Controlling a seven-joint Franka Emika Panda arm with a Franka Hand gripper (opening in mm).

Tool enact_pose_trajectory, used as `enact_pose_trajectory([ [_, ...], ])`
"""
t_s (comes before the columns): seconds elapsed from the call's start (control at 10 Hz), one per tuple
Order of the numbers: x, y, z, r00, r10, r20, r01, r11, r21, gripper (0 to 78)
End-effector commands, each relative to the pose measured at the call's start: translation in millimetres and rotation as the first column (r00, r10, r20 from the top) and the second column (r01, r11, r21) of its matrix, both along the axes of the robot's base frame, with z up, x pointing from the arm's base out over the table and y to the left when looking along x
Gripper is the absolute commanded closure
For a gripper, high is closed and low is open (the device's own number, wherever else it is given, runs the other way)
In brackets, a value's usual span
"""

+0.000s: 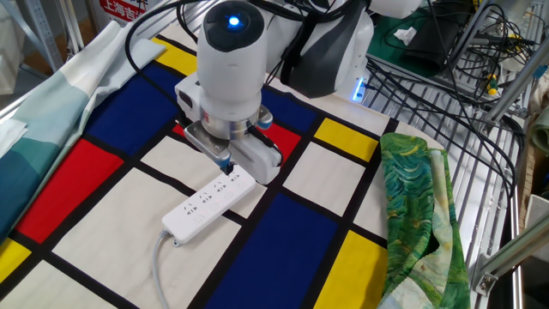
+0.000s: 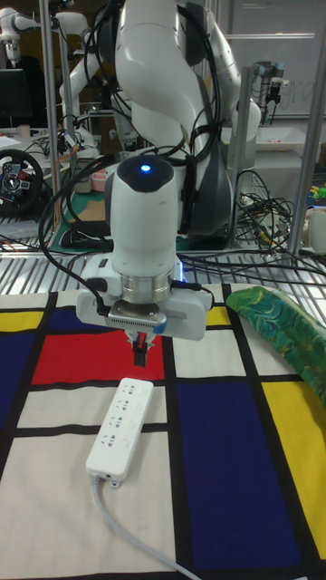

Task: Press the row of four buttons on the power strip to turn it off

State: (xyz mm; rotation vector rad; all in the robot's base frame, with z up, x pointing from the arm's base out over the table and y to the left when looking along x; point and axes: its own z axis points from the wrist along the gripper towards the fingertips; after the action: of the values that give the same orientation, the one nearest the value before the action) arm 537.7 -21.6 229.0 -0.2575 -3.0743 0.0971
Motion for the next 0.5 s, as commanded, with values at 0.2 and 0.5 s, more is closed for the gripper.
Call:
enact_pose_trajectory([
  [0.2, 4.8, -1.0, 0.2, 1.0, -0.001, -0.002, 0.001, 1.0, -0.001, 77.6],
  [0.5, 5.9, -2.3, -4.9, 1.0, -0.01, -0.002, 0.01, 1.0, -0.002, 77.6],
])
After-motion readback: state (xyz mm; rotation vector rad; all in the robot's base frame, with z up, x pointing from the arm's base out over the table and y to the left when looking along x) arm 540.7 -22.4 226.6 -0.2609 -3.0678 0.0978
